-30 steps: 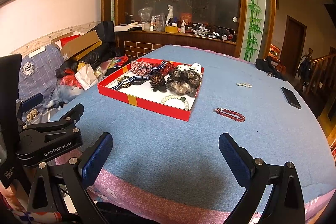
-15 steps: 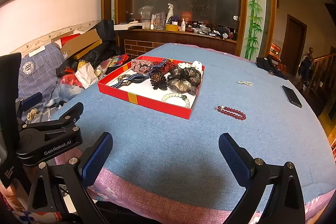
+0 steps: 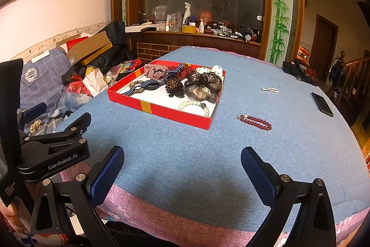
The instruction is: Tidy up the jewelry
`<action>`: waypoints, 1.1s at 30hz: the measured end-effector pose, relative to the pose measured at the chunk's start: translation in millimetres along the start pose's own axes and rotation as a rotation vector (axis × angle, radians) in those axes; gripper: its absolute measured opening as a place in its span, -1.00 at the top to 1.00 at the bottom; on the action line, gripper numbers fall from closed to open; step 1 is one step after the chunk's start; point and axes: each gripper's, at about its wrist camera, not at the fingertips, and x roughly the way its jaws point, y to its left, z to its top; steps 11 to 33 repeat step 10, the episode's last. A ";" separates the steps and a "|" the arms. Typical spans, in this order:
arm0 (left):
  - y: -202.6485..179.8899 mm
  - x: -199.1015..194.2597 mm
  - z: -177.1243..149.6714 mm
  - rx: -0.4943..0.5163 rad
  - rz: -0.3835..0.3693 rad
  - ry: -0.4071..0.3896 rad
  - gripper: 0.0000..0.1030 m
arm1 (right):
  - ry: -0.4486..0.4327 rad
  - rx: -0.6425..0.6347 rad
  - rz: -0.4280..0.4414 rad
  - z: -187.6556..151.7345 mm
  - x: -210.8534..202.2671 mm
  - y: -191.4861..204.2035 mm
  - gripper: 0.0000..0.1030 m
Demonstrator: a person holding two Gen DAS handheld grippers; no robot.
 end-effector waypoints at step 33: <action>-12.3 -2.0 14.3 0.025 -0.015 -0.005 -1.00 | -0.003 0.061 -0.006 -0.3 0.9 -20.9 -0.99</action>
